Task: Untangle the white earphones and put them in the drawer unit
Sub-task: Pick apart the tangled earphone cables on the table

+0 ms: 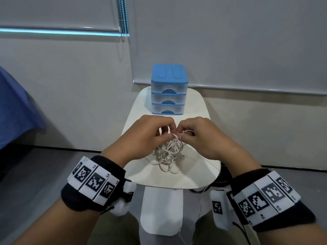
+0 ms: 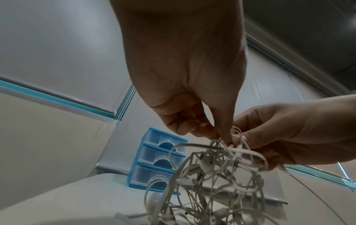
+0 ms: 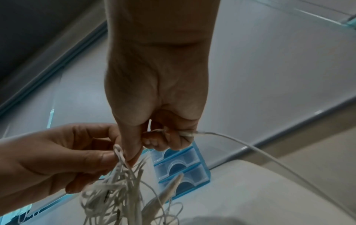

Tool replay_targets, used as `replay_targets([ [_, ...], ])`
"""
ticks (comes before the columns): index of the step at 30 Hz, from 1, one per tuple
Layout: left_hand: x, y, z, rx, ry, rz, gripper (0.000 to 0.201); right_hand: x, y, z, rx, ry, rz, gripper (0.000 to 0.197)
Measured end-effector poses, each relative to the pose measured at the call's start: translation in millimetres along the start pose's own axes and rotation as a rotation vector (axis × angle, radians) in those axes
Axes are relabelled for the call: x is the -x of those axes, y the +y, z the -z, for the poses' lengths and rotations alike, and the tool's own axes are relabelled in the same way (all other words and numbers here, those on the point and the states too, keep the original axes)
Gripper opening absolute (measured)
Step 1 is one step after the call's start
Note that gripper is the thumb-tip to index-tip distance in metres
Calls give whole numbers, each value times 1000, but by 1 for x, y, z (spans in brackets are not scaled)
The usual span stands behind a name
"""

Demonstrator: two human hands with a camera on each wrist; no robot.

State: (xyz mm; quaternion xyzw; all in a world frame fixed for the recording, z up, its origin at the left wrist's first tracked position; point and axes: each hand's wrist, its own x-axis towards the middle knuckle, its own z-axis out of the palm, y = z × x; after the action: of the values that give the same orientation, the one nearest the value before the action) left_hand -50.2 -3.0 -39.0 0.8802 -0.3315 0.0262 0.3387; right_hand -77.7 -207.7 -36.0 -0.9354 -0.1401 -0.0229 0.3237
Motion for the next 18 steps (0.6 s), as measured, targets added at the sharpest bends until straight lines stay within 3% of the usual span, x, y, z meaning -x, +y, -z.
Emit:
replay_targets([
  [4,-2,2,-2,61,16,46,16,-4,7,-6,-113,-16,-13,24],
  [11,-4,7,-2,204,16,142,13,-4,12,-16,-317,94,-38,17],
  [18,-5,4,0,292,-30,157,41,-3,8,-16,-488,136,-34,14],
])
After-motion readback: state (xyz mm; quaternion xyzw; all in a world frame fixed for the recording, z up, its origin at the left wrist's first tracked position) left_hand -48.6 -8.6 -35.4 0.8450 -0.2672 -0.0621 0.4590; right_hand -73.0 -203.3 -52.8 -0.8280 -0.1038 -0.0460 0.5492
